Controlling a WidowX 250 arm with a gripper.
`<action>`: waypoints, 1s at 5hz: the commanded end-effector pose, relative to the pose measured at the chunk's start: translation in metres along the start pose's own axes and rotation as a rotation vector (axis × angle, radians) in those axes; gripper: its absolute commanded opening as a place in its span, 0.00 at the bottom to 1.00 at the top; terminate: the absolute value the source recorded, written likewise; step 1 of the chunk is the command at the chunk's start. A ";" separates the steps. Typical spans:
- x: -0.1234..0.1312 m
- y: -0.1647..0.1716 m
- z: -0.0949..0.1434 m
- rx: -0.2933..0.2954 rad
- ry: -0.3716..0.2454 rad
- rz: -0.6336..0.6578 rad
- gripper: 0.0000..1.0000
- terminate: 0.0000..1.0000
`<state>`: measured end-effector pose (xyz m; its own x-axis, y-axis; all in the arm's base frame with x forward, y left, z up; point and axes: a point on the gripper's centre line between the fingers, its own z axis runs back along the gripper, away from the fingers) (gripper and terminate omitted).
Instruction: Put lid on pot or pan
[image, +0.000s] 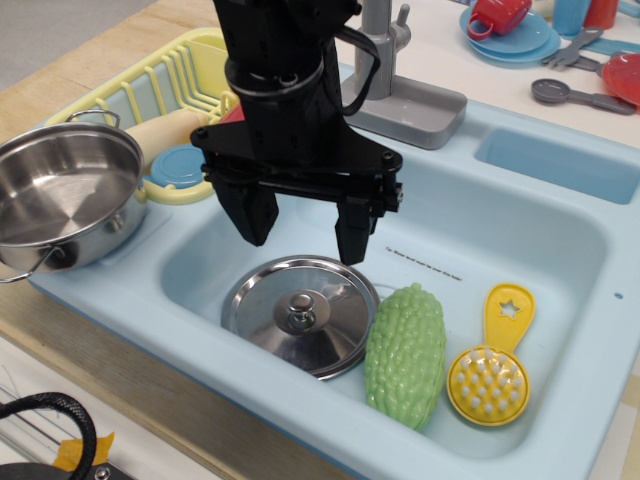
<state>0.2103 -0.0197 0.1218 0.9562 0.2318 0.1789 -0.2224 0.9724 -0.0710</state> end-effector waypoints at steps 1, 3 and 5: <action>0.000 0.000 0.000 0.000 0.000 0.000 1.00 0.00; -0.007 0.000 -0.028 -0.011 -0.040 0.013 1.00 0.00; -0.002 0.004 -0.041 0.001 -0.037 0.020 1.00 0.00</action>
<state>0.2117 -0.0174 0.0726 0.9524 0.2500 0.1743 -0.2412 0.9679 -0.0702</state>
